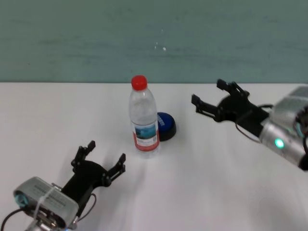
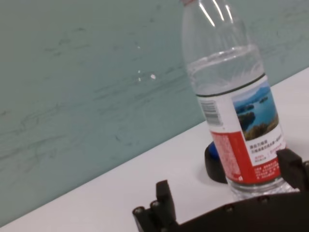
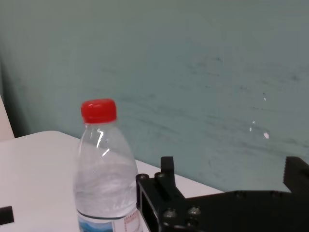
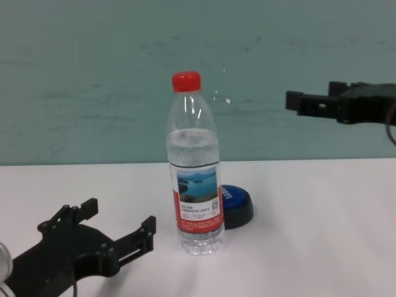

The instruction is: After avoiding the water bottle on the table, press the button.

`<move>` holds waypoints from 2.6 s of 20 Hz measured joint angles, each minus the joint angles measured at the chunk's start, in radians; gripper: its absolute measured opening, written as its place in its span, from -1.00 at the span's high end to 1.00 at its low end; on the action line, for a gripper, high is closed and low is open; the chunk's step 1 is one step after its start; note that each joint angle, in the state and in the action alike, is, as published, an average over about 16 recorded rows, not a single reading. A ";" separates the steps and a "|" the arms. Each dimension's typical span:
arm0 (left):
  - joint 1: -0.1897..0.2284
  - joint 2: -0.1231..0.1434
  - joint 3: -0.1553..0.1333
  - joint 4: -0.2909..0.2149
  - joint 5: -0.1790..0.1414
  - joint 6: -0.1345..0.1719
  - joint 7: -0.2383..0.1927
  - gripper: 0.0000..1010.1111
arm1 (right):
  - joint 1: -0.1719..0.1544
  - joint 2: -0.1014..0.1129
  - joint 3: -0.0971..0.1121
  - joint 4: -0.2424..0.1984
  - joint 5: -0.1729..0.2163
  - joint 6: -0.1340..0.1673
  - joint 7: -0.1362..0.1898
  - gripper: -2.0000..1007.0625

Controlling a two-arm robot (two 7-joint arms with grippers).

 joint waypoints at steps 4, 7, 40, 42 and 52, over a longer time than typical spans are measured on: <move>0.000 0.000 0.000 0.000 0.000 0.000 0.000 -0.98 | -0.079 0.024 0.033 -0.079 0.038 -0.019 -0.020 -0.99; 0.000 0.000 0.000 0.000 0.000 0.000 0.000 -0.98 | -0.141 0.039 0.058 -0.129 0.062 -0.040 -0.037 -0.99; 0.000 0.000 0.000 0.000 0.000 0.000 0.000 -0.98 | -0.351 -0.015 0.026 -0.124 0.124 -0.205 -0.046 -0.99; 0.000 0.000 0.000 0.000 0.000 0.000 0.000 -0.98 | -0.340 -0.028 0.015 -0.099 0.126 -0.213 -0.046 -0.99; 0.000 0.000 0.000 0.000 0.000 0.000 0.000 -0.98 | -0.301 -0.088 -0.014 -0.011 0.080 -0.226 -0.098 -0.99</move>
